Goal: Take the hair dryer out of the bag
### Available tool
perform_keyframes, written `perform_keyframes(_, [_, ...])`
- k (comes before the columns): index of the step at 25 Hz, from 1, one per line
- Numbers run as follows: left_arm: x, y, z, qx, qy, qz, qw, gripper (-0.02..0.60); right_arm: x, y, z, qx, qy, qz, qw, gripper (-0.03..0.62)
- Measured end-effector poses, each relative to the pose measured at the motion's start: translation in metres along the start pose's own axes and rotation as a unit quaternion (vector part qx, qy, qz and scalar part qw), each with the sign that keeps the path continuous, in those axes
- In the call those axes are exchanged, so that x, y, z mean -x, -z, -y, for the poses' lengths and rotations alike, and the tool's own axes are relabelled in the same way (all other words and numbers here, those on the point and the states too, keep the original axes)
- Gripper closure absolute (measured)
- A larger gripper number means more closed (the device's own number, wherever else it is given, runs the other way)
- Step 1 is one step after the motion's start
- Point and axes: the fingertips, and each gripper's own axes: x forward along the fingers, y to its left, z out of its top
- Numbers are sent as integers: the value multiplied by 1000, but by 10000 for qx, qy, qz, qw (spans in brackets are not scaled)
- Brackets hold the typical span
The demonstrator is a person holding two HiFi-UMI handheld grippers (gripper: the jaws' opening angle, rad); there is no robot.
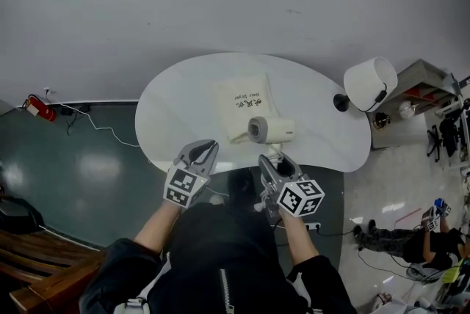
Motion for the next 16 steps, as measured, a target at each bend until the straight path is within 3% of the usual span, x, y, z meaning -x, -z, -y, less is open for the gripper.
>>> perform_keyframes(16, [-5, 5, 12, -39, 92, -81, 9999, 552, 9, 2, 8, -30, 41, -12, 10000, 370])
